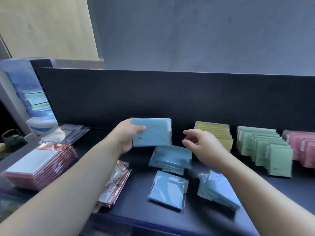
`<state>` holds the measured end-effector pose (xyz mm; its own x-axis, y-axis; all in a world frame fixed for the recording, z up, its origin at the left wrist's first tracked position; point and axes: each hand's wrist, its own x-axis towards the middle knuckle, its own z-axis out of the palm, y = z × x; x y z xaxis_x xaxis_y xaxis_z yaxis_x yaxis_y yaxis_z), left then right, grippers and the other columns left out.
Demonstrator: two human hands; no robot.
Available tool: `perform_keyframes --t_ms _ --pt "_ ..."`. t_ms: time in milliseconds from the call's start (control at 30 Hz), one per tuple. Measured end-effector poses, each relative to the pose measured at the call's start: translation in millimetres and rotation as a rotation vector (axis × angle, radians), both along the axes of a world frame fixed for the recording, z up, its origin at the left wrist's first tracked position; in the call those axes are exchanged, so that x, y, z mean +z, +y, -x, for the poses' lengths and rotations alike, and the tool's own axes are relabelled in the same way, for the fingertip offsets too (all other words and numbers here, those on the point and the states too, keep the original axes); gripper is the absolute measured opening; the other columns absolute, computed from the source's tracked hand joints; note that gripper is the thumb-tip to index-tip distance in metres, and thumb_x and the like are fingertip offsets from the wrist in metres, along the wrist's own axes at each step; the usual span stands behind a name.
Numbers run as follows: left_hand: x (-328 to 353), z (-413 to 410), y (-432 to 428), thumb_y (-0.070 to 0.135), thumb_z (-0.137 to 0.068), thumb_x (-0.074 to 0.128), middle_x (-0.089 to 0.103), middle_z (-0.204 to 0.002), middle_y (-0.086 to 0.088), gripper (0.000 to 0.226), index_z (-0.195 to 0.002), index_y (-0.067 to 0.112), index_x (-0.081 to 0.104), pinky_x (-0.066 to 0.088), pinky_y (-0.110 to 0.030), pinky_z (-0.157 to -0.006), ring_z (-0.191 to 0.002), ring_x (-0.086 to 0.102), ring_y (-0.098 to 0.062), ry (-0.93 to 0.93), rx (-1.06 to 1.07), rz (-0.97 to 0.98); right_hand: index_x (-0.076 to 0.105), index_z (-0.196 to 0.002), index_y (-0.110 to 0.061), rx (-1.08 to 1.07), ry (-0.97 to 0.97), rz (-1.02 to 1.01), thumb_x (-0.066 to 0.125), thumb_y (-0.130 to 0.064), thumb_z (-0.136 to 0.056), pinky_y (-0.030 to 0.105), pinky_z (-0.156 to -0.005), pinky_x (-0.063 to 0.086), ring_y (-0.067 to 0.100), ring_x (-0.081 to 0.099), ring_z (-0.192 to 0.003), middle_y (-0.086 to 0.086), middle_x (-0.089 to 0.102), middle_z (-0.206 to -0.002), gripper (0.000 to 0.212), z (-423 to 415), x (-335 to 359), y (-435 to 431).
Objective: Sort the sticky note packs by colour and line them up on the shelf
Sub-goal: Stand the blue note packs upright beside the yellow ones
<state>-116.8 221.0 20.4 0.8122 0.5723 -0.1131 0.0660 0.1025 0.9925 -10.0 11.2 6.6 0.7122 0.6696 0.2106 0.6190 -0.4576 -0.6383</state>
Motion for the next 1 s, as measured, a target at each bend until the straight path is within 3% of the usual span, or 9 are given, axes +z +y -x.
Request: perform_keyframes --t_ms 100,167,300,467,567,633,733,833,1000 --pt "1.9 -17.5 1.7 -0.003 -0.094 0.05 0.069 -0.102 -0.014 0.019 -0.109 0.005 0.06 0.055 -0.04 -0.077 -0.088 0.067 -0.027 0.015 -0.082 -0.009 0.031 -0.148 -0.018 -0.03 0.092 -0.02 0.059 -0.03 -0.092 0.03 -0.099 0.044 0.013 0.056 -0.114 -0.003 0.054 -0.134 0.064 -9.0 7.9 21.4" --pt "3.1 -26.9 1.4 -0.004 -0.094 0.049 0.071 -0.094 -0.01 0.018 -0.099 0.007 0.062 0.055 -0.038 -0.076 -0.083 0.068 -0.025 0.005 -0.141 -0.033 0.029 -0.148 -0.02 -0.05 0.171 -0.038 0.062 -0.03 -0.089 0.034 -0.099 0.046 0.015 0.056 -0.116 -0.005 0.054 -0.134 0.069 -13.6 7.2 36.8" --pt "1.0 -40.7 6.7 -0.005 -0.094 0.049 0.07 -0.089 -0.01 0.019 -0.095 0.008 0.063 0.054 -0.037 -0.075 -0.08 0.067 -0.024 0.009 -0.195 -0.08 0.045 -0.132 -0.019 -0.151 0.273 -0.156 0.067 -0.016 -0.082 0.031 -0.077 0.055 0.016 0.064 -0.095 -0.001 0.065 -0.111 0.054 -20.4 -1.2 59.0" --pt "-8.7 -60.8 22.1 0.003 -0.087 0.053 0.063 -0.102 -0.009 0.025 -0.11 0.012 0.054 0.048 -0.035 -0.078 -0.096 0.061 -0.025 0.176 -0.153 -0.294 0.041 -0.125 -0.02 -0.28 0.14 -0.131 0.058 -0.012 -0.086 0.019 -0.053 0.04 0.018 0.056 -0.085 0.002 0.059 -0.107 0.043 -23.2 -4.3 73.8" --pt "-16.3 -71.7 25.8 0.012 -0.083 0.049 0.06 -0.11 -0.012 0.032 -0.115 0.016 0.051 0.049 -0.035 -0.077 -0.1 0.059 -0.029 0.36 -0.17 -0.401 0.041 -0.123 -0.016 -0.333 0.111 0.008 0.051 -0.011 -0.089 0.027 -0.058 0.042 0.022 0.055 -0.08 0.008 0.058 -0.101 0.036 -28.1 -10.4 81.0" --pt "-23.0 -78.5 27.5 0.014 -0.082 0.047 0.06 -0.111 -0.014 0.03 -0.112 0.012 0.052 0.053 -0.039 -0.085 -0.1 0.061 -0.03 0.426 -0.188 -0.399 0.039 -0.128 -0.012 -0.347 0.103 0.132 0.051 -0.011 -0.089 0.028 -0.061 0.043 0.024 0.055 -0.079 0.01 0.06 -0.1 0.04 -32.2 -14.6 84.2" --pt "-28.2 -86.6 29.6 0.013 -0.082 0.043 0.063 -0.11 -0.013 0.034 -0.113 0.01 0.056 0.054 -0.046 -0.092 -0.099 0.064 -0.03 0.413 -0.181 -0.305 0.038 -0.13 -0.008 -0.39 0.125 0.18 0.049 -0.009 -0.091 0.03 -0.067 0.045 0.025 0.053 -0.08 0.012 0.057 -0.099 0.041 -36.8 -14.7 86.9" --pt "-29.4 -89.1 30.6 0.006 -0.089 0.04 0.067 -0.107 -0.013 0.029 -0.11 0.005 0.06 0.055 -0.044 -0.091 -0.095 0.067 -0.029 0.383 -0.157 -0.198 0.04 -0.126 -0.007 -0.439 0.151 0.182 0.046 -0.009 -0.093 0.029 -0.061 0.038 0.024 0.05 -0.084 0.014 0.057 -0.11 0.033 -39.3 -13.0 90.4" --pt "-37.1 -92.6 33.6 0.006 -0.083 0.04 0.07 -0.104 -0.015 0.032 -0.103 0.005 0.064 0.055 -0.046 -0.089 -0.095 0.068 -0.03 0.382 -0.177 -0.177 0.045 -0.115 -0.004 -0.468 0.17 0.136 0.053 -0.012 -0.091 0.025 -0.066 0.034 0.024 0.048 -0.082 0.017 0.059 -0.11 0.025 -42.0 -17.5 96.9"
